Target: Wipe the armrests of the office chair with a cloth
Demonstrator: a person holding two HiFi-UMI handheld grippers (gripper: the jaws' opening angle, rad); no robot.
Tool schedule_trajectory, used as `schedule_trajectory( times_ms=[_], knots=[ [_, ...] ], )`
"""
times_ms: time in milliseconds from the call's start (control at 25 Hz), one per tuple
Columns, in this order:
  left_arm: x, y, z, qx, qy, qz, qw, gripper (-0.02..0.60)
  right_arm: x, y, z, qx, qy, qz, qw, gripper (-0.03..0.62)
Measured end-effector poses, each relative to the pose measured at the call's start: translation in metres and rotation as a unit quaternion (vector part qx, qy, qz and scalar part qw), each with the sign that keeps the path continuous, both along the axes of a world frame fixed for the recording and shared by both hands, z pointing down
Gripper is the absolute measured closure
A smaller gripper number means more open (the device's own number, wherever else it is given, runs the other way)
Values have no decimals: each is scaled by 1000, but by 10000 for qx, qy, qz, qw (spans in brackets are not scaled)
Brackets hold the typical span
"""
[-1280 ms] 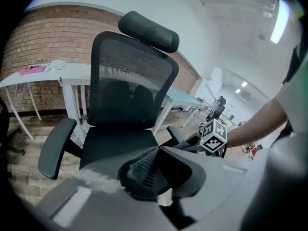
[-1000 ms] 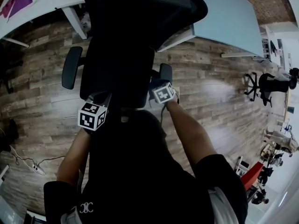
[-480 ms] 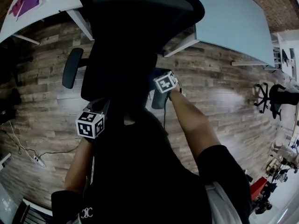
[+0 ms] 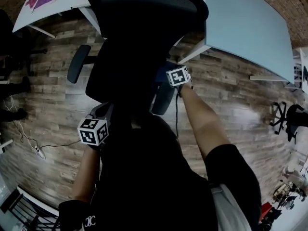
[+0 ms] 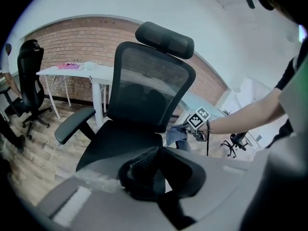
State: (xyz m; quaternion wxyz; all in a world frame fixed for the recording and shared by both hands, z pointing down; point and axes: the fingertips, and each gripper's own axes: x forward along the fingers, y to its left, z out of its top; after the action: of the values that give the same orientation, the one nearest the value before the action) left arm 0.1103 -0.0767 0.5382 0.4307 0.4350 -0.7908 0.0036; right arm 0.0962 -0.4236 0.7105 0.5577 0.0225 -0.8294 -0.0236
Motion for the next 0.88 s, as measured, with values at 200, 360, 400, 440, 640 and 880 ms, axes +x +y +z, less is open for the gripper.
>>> schedule_trajectory(
  times_ms=[200,360,400,440,640,880],
  knots=[
    [14,-11,5,-8,-17,24,10000,575,36,-23,4,148,224,343,9990,522],
    [17,-26,6,-25,-50,301,9995,575,49,-12,8,-150,43,366,9992,522],
    [17,-30,6,-27,-67,377,9993,575,52,-10,8,-189,11,374,9991,522],
    [17,-34,5,-27,-85,453,9989,575,56,-11,8,-184,21,403,9990,522],
    [20,-55,3,19,-122,739,9972,575,85,1,14,-514,22,591,9969,522],
    [28,-69,6,50,-79,905,9958,575,115,32,19,-893,78,634,9940,523]
  ],
)
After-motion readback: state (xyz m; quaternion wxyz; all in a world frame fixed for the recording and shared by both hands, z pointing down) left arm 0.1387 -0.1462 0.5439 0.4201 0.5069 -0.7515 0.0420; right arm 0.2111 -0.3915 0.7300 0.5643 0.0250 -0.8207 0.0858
